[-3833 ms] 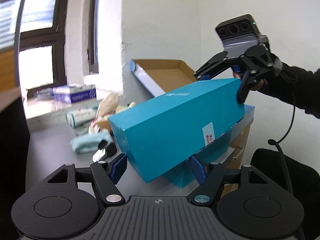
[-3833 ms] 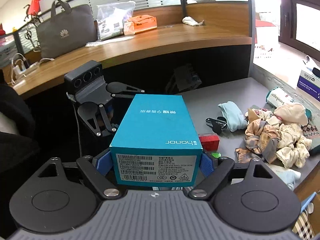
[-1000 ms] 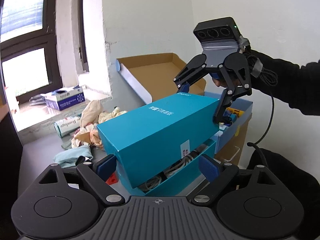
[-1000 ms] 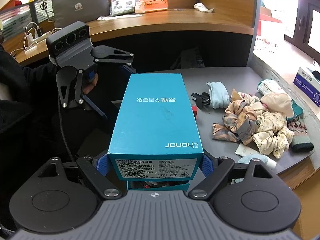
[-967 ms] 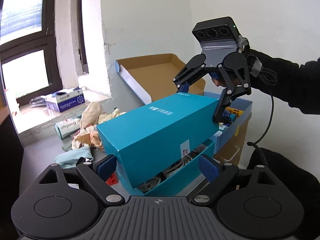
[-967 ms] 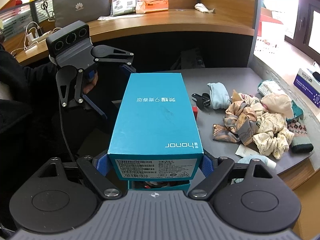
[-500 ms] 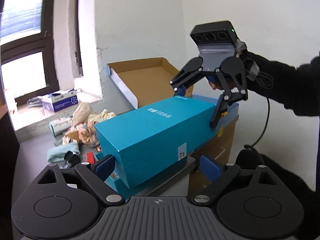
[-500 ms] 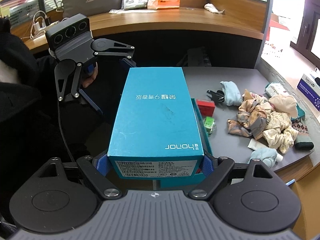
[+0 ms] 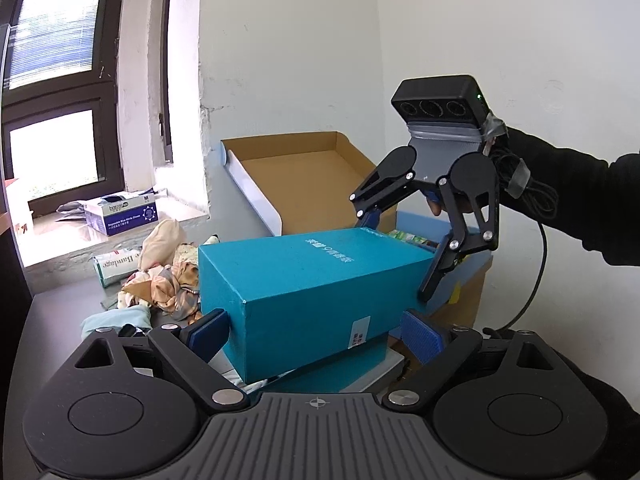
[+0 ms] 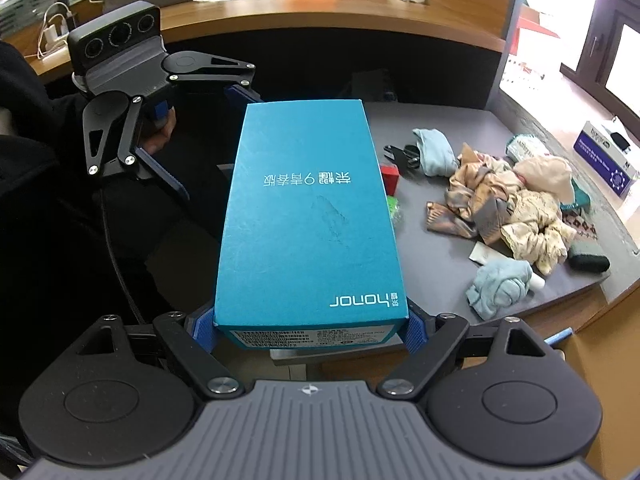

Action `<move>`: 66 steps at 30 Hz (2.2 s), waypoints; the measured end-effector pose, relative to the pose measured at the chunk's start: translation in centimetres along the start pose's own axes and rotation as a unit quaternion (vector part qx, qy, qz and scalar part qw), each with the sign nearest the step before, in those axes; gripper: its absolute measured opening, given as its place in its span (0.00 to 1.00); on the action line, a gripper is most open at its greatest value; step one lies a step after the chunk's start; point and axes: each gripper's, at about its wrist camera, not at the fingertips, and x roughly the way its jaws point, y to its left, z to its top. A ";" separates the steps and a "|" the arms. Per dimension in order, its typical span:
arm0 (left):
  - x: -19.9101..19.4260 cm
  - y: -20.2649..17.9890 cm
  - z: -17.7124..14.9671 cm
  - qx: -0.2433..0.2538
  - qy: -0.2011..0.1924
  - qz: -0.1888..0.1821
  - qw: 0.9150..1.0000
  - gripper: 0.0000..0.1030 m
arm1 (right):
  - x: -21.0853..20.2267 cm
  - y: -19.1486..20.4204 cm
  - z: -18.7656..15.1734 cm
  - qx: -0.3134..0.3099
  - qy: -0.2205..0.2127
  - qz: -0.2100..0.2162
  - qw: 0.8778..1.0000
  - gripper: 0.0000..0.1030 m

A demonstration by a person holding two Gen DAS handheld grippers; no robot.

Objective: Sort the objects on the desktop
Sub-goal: 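Lower the 'honor' box with the right gripper onto the small teal box, then open the right gripper to release the 'honor' box and lift away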

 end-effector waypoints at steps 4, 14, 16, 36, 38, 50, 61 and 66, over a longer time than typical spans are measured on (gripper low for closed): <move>-0.1 0.2 -0.1 -0.009 -0.005 0.012 1.000 0.92 | 1.0 -1.0 -0.3 -0.008 0.006 0.005 1.000 0.87; -0.9 0.3 -0.5 -0.018 0.005 0.021 1.000 0.92 | 1.9 -1.9 1.3 -0.028 0.010 0.023 0.999 0.87; -0.7 0.5 -0.6 -0.021 0.008 0.021 1.000 0.92 | 2.1 -2.0 1.6 -0.029 0.013 0.025 0.999 0.87; 0.0 0.7 -1.4 -0.006 0.078 0.021 0.997 0.92 | 3.8 -1.9 4.2 -0.034 0.082 0.019 0.996 0.87; 0.1 1.0 -1.3 -0.012 0.079 0.018 0.997 0.92 | 3.8 -1.8 4.3 -0.032 0.085 0.018 0.996 0.87; 0.8 2.2 -0.8 -0.029 0.105 -0.003 0.994 0.93 | 3.9 -1.7 4.3 -0.023 0.086 0.011 0.996 0.87; 1.2 2.4 -0.3 -0.059 0.148 -0.021 0.987 0.94 | 2.8 -1.3 4.2 -0.017 0.073 -0.007 0.997 0.88; 0.7 1.9 0.0 -0.043 0.153 -0.021 0.987 0.94 | 1.2 -0.7 4.0 -0.011 0.049 -0.026 0.998 0.88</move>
